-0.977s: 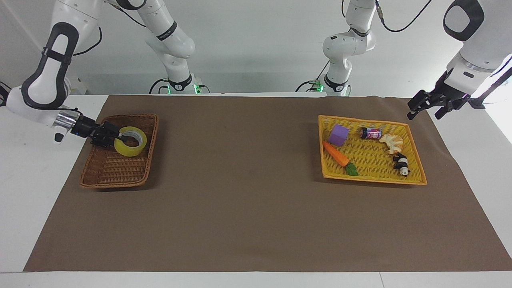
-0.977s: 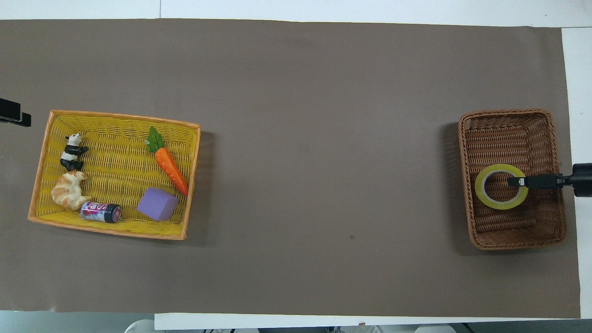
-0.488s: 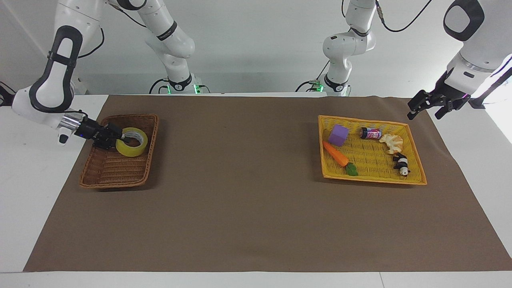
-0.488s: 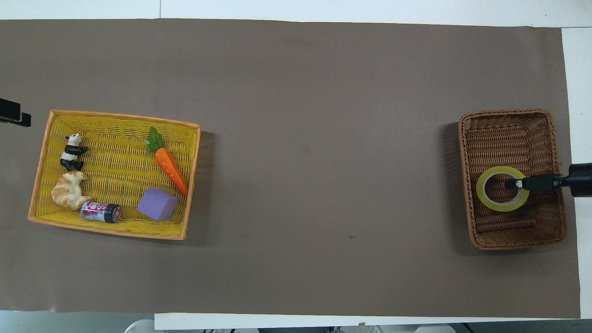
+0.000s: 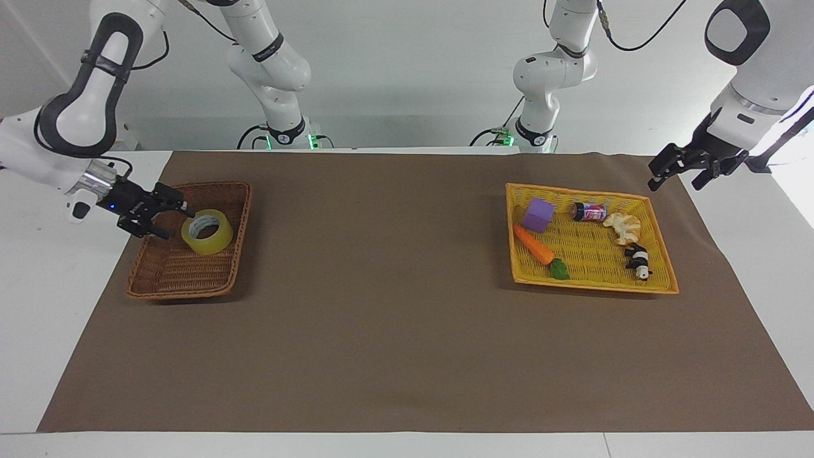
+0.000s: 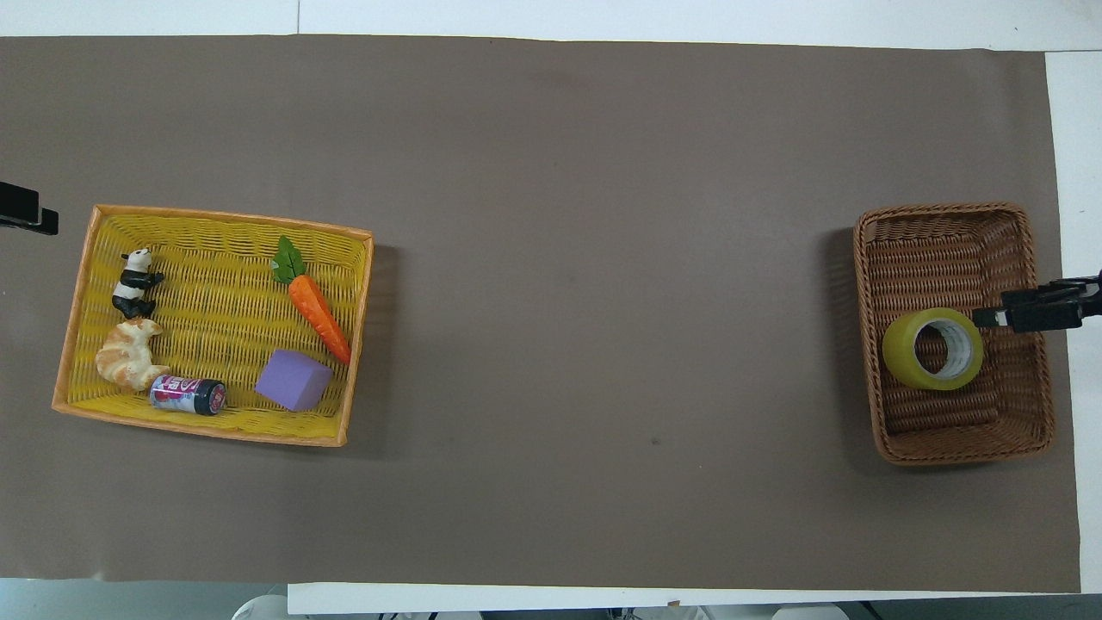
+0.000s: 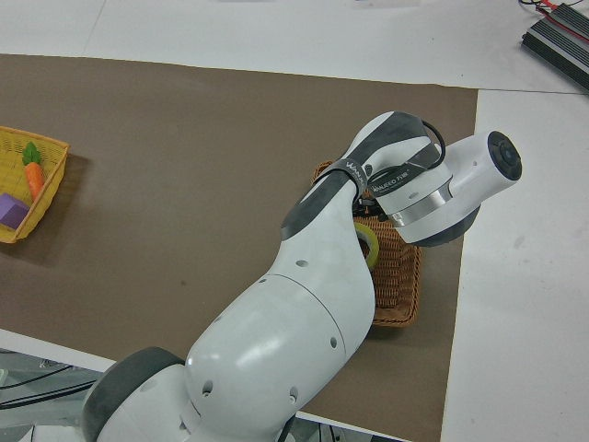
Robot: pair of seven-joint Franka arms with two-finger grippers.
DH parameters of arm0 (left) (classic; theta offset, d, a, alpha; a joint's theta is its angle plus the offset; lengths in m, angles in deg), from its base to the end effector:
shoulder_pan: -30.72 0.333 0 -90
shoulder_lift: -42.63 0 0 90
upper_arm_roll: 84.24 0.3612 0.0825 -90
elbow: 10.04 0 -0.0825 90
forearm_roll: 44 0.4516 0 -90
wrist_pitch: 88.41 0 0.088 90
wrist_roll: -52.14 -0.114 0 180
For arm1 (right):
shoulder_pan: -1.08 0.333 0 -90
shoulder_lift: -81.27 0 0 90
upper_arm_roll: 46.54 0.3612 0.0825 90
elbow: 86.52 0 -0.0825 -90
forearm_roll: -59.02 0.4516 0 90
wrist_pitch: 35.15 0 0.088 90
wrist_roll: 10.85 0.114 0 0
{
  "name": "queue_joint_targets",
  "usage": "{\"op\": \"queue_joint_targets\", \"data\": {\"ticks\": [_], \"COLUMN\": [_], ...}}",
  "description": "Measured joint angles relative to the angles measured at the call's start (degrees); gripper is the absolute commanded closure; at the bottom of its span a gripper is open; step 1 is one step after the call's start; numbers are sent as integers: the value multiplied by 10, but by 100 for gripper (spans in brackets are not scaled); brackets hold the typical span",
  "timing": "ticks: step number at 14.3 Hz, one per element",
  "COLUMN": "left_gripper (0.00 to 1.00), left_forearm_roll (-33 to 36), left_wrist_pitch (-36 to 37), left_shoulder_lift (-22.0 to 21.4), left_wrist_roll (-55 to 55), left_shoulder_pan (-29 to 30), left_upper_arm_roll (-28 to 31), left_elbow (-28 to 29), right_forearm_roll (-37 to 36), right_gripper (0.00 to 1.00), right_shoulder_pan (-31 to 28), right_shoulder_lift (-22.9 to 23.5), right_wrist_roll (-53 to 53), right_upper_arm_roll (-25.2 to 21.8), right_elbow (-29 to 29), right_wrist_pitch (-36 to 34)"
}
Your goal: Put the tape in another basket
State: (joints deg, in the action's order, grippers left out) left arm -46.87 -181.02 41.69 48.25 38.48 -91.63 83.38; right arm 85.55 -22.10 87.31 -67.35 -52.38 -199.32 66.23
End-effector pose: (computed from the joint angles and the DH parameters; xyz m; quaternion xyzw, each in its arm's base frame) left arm 0.6196 -0.0021 0.6446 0.9993 -0.0296 0.0020 0.0239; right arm 0.5544 -0.2580 0.4114 -0.9545 -0.1517 -0.0348 0.2543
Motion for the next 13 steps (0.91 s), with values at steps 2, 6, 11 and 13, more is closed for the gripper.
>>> {"op": "queue_joint_targets", "data": {"ticks": [2,6,11,13], "left_gripper": [0,0,0,0], "left_forearm_roll": [0,0,0,0], "left_wrist_pitch": [-8,-36,-45,-46], "left_shoulder_lift": [-3,-8,-12,-14], "left_wrist_roll": [0,0,0,0], "left_shoulder_pan": [-44,-112,-123,-127], "left_upper_arm_roll": [40,107,112,112], "left_elbow": [11,24,24,24], "right_forearm_roll": [-50,-149,-263,-270], "right_gripper": [0,0,0,0], "right_shoulder_pan": [16,81,182,198], "right_shoulder_lift": [-19,-36,-39,-44], "right_wrist_roll": [17,218,441,461], "right_upper_arm_roll": [0,3,6,7], "right_elbow": [28,136,245,240], "right_wrist_pitch": [-5,-100,-199,-215]}}
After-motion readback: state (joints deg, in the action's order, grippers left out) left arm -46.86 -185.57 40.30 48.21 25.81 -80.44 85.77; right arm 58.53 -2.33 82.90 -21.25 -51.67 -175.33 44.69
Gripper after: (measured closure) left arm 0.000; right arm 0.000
